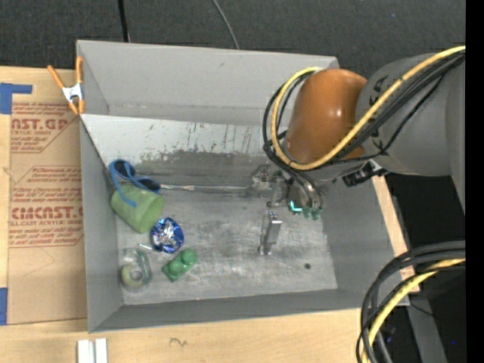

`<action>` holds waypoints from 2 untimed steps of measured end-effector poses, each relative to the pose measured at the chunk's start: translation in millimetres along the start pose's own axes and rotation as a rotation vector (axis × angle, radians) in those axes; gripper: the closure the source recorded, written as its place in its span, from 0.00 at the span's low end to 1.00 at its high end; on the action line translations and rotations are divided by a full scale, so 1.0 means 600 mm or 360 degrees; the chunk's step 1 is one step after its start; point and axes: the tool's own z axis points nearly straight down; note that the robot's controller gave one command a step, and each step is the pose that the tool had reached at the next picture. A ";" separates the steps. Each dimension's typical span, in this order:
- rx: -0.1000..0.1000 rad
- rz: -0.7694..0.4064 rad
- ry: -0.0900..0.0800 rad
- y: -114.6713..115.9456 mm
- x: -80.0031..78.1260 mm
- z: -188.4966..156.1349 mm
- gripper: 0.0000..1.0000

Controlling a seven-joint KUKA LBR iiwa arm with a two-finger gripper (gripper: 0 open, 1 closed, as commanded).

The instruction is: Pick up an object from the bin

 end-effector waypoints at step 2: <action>-0.0002 -0.0361 -0.0015 0.195 0.048 0.058 0.00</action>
Offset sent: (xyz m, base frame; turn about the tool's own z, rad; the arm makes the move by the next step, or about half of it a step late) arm -0.0644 0.0629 -0.0270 -0.1545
